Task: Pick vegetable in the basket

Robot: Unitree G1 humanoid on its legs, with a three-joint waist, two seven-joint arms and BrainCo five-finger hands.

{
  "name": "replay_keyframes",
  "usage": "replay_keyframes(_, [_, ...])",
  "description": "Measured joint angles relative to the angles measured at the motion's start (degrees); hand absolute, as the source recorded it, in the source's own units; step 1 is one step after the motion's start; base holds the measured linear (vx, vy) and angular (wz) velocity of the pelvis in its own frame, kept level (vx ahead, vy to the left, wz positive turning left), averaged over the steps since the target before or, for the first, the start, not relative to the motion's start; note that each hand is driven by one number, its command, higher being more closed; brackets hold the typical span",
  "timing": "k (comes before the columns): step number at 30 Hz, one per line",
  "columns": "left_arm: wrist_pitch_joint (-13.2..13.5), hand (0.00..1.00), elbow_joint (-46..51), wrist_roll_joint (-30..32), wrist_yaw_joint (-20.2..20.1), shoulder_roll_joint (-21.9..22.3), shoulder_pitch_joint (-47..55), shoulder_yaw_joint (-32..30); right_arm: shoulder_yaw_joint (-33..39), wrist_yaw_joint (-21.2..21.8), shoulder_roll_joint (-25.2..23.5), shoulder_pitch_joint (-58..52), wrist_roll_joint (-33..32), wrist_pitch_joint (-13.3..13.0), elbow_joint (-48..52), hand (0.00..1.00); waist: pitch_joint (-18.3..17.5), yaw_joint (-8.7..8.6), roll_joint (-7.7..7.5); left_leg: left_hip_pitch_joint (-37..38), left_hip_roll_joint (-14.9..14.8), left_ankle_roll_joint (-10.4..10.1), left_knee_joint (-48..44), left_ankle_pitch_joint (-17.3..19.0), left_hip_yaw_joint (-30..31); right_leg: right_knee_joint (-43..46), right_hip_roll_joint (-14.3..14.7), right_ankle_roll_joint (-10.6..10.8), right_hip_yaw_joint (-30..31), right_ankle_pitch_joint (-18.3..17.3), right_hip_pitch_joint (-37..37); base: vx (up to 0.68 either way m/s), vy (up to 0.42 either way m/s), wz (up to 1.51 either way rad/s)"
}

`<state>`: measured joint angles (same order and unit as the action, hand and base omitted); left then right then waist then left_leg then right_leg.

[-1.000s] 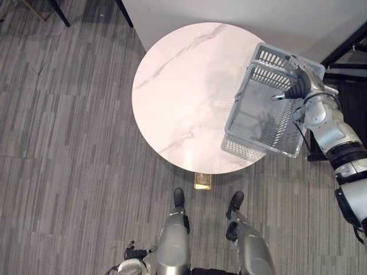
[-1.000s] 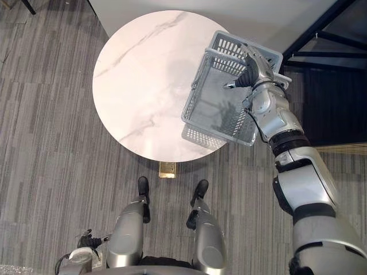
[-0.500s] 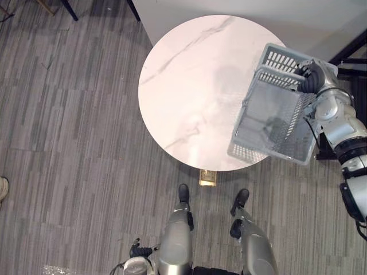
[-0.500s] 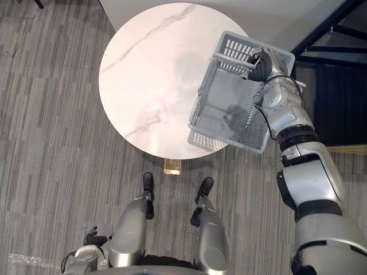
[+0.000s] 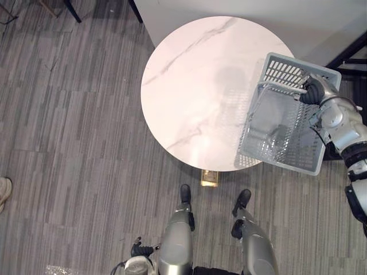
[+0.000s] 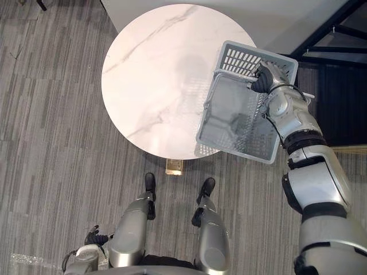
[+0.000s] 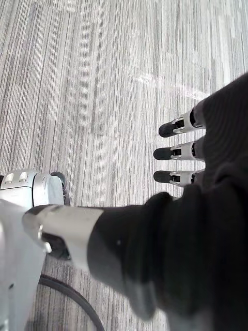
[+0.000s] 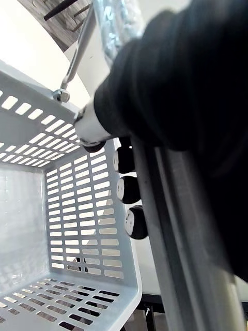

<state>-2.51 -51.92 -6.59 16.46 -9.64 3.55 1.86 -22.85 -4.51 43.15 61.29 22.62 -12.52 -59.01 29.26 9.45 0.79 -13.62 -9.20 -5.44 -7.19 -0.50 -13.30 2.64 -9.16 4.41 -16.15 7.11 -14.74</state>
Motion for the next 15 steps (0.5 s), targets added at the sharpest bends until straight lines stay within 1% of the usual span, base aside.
replay_keyframes(7, [0.04, 0.00, 0.08, 0.01, -0.65, -0.01, 0.01, 0.03, 0.11, 0.04, 0.49, -2.06, 0.05, -3.15, -0.25, 1.00, -0.04, -0.17, 0.07, 1.42, 0.06, 0.20, 0.90, -0.27, -0.89, 0.10, 0.03, 0.03, 0.88, 0.03, 0.39, 0.00, 0.017, -0.06])
replay_keyframes(12, [0.30, 0.00, 0.49, 0.06, -1.01, -0.06, 0.26, 0.00, 0.13, -0.18, 0.55, -3.55, 2.20, -4.24, 0.50, 1.00, -0.11, -0.23, 0.18, 3.32, 0.18, 0.17, 2.19, -0.54, -1.73, -0.88, 0.20, 0.24, 1.45, 0.28, 1.66, 0.03, 0.016, -0.08])
replay_keyframes(15, [0.73, 0.00, 0.47, 0.14, -1.04, -0.08, 0.31, -0.04, -0.12, -0.19, 0.55, -4.73, 2.80, -4.28, 3.25, 1.00, -0.13, -0.88, 0.14, 4.72, 0.26, 0.14, 3.28, -0.63, -2.38, -2.55, 0.51, 0.31, 1.95, 1.16, 3.01, 0.05, 0.021, -0.09])
